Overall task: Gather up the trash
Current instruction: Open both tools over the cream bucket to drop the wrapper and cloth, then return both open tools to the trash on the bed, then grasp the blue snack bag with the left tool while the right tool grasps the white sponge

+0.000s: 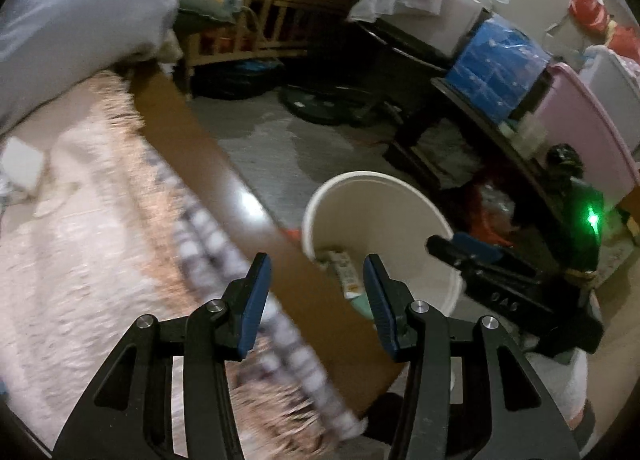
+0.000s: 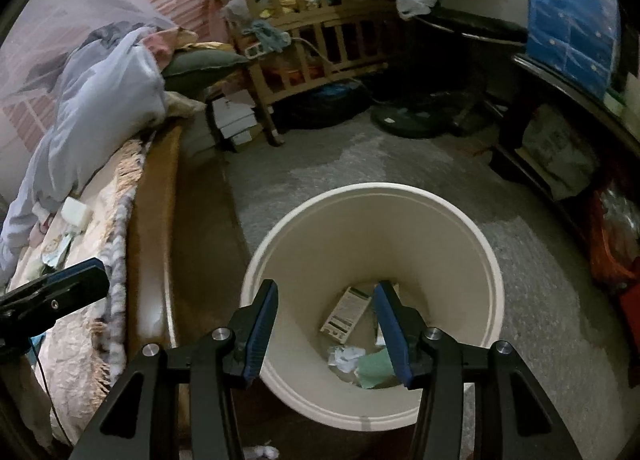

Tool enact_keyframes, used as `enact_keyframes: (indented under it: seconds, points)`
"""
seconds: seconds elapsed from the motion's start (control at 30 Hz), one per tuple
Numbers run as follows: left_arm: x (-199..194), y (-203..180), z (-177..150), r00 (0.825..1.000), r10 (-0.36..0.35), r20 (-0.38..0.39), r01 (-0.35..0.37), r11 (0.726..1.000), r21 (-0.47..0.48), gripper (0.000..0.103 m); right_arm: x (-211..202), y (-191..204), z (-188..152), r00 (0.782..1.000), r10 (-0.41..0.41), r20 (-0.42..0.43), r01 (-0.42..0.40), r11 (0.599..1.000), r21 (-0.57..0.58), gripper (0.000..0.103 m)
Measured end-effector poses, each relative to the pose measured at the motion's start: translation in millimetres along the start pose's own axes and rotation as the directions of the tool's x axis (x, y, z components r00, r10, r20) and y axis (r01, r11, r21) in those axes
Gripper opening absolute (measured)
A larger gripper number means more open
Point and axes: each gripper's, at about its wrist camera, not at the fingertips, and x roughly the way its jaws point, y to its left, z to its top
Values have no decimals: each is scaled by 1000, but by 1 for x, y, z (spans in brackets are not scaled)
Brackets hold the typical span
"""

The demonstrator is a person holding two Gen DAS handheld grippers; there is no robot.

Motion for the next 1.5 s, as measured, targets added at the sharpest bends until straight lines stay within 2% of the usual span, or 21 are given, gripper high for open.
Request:
enact_keyframes:
  seconds: [0.23,0.5,0.73,1.0,1.17,1.37,1.5]
  points:
    - [-30,34,-20,993,118,18,-117,993,-34,46,-4,33,-2,999,30,25,-29,998,-55,48]
    - [-65,81,-44,978,206,20,-203,973,-107,46,-7,88,-6,995,104,12,-101,986,-135,48]
    - [-103,118,-63,960,280,22,-274,952,-132,46,0,144,-23,982,181,-51,-188,961,-203,49]
    - [-141,174,-92,942,333,-27,-333,929,-163,46,5,207,-38,954,276,-120,-299,915,-271,49]
    - [-163,206,-117,934,351,-70,-358,916,-180,46,18,243,-43,938,299,-175,-342,884,-320,49]
    - [-173,248,-145,925,358,-129,-380,891,-247,46,35,279,-42,920,323,-222,-385,851,-358,50]
    - [-170,263,-153,924,357,-140,-382,887,-260,47,45,300,-40,910,334,-246,-407,834,-373,50]
